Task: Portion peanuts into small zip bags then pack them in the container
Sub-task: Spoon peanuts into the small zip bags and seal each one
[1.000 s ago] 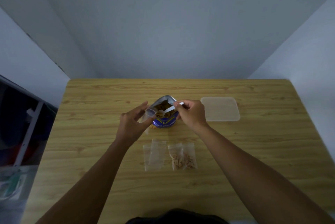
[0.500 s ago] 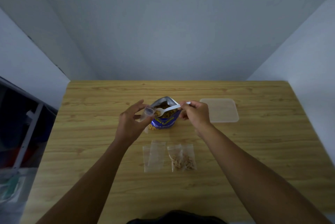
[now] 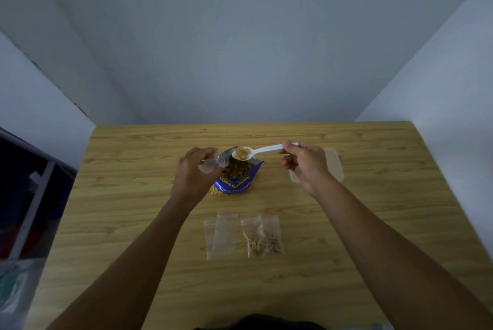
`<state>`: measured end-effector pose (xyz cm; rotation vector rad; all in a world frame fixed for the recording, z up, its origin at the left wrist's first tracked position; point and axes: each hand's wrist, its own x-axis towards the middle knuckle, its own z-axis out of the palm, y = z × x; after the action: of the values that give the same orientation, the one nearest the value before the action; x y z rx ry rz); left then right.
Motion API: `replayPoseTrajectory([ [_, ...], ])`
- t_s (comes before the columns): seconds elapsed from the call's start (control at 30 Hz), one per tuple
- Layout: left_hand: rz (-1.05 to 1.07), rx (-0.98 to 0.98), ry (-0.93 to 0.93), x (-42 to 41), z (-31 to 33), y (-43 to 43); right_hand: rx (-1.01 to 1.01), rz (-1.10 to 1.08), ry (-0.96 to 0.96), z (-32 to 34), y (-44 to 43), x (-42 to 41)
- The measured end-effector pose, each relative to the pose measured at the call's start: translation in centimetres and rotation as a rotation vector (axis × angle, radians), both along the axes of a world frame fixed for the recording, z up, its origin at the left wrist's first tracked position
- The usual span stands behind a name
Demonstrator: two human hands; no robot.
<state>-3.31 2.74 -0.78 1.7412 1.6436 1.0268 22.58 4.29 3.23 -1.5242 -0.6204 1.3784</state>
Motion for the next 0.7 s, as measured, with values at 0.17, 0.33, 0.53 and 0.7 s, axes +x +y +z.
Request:
replayPoseTrajectory([
  [0.17,-0.037,-0.025,0.004,1.3,0.9,0.5,0.071,0.059,-0.063,2.1,0.7,-0.4],
  [0.33,-0.089,-0.051,-0.047,2.4,1.7,1.0,0.179,0.225,-0.277,3.2,1.2,-1.2],
  [0.53,-0.066,-0.063,-0.069,3.0,2.0,1.3,0.409,0.570,-0.548,4.0,1.5,-2.3],
  [0.7,-0.032,-0.070,-0.094,2.0,1.9,1.0,0.480,0.532,-0.492,4.9,2.0,-1.6],
])
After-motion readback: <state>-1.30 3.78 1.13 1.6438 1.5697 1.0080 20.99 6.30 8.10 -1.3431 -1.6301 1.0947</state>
